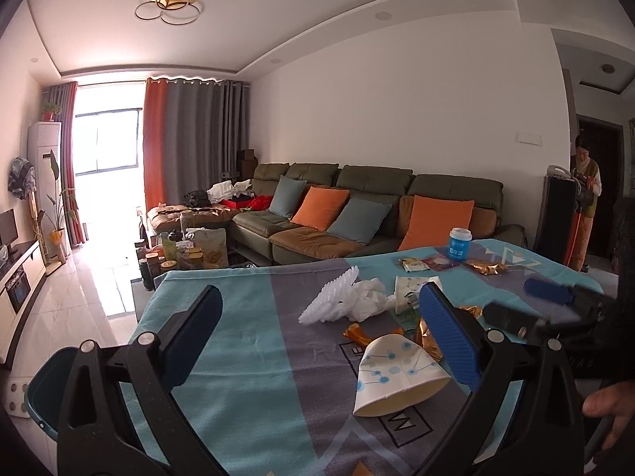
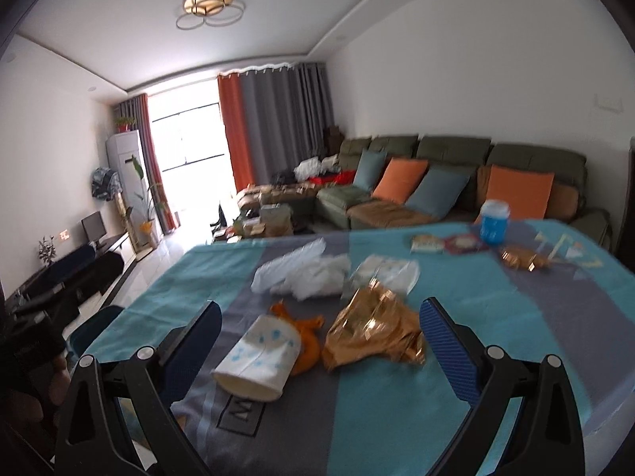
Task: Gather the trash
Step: 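Move both open tools back over the table, then grasp the white blue-dotted paper cup with the right tool while the left tool grasps a white foam net, then carry the cup and foam net over the teal bin and open both tools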
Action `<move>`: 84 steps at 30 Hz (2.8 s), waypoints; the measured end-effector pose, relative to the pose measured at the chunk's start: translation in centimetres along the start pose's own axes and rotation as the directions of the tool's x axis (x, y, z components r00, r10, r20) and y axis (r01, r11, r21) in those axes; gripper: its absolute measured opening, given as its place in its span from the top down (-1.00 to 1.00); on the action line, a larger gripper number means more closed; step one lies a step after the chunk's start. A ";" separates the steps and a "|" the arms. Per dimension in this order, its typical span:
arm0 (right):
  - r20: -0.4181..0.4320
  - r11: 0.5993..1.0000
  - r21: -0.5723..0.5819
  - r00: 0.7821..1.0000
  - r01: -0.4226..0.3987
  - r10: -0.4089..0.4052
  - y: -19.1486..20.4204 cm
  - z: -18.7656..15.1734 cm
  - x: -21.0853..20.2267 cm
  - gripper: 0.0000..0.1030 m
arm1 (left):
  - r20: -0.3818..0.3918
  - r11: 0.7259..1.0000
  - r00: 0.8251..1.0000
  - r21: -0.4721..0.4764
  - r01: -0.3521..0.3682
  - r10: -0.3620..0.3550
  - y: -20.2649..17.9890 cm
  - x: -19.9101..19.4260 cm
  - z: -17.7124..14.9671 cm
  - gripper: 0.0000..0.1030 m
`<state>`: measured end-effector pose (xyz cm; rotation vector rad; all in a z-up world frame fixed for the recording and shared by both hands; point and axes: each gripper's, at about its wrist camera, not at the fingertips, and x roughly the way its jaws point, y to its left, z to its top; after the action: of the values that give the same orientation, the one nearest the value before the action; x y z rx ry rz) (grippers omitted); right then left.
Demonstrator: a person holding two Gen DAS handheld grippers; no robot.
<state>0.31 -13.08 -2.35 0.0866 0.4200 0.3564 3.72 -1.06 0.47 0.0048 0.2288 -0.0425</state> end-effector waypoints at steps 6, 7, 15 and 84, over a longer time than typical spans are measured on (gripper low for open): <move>-0.127 0.997 0.049 0.990 -0.052 0.058 0.2 -1.7 3.0 -0.84 | -0.018 1.000 1.000 -0.014 -0.009 0.008 0.8 0.5 -0.2 -0.89; -0.144 0.997 0.059 0.987 -0.059 0.067 0.3 -2.0 3.3 -0.82 | -0.021 1.000 1.000 -0.017 -0.010 0.010 0.8 0.4 -0.3 -0.89; -0.273 0.960 0.234 0.937 -0.157 0.220 -0.2 -3.9 7.0 -0.29 | -0.046 0.999 0.999 -0.041 -0.014 0.012 1.7 1.3 -0.9 -0.89; -0.030 0.814 0.511 0.941 -0.276 0.337 -9.0 1.3 6.6 0.75 | -0.442 0.990 0.893 0.063 0.128 -0.087 1.2 24.1 -2.1 0.77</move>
<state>9.32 -19.19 -5.06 0.6548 0.6146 0.5687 26.75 -0.83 -7.02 0.0930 0.6814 -0.1638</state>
